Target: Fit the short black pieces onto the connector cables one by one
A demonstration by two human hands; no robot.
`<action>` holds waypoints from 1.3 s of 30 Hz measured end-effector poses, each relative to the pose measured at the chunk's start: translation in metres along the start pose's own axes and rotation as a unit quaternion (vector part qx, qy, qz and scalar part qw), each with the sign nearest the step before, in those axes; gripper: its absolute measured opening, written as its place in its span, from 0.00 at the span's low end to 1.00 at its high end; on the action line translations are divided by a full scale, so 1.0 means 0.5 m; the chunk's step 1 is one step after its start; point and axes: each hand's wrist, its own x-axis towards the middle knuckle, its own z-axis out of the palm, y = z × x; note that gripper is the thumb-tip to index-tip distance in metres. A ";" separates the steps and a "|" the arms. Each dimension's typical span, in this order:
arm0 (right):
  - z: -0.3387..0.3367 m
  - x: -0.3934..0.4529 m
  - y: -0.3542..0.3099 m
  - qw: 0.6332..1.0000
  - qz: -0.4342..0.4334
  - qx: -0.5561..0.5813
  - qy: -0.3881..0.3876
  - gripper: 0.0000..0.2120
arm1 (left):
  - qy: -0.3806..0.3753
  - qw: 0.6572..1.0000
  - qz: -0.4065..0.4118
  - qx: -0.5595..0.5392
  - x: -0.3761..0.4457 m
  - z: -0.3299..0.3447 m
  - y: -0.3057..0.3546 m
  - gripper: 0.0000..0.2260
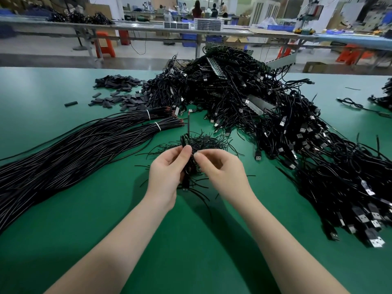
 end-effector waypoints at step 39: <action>0.003 -0.009 0.021 0.993 -0.061 -0.090 0.046 0.06 | -0.089 0.991 -0.043 0.096 -0.004 -0.001 -0.014 0.17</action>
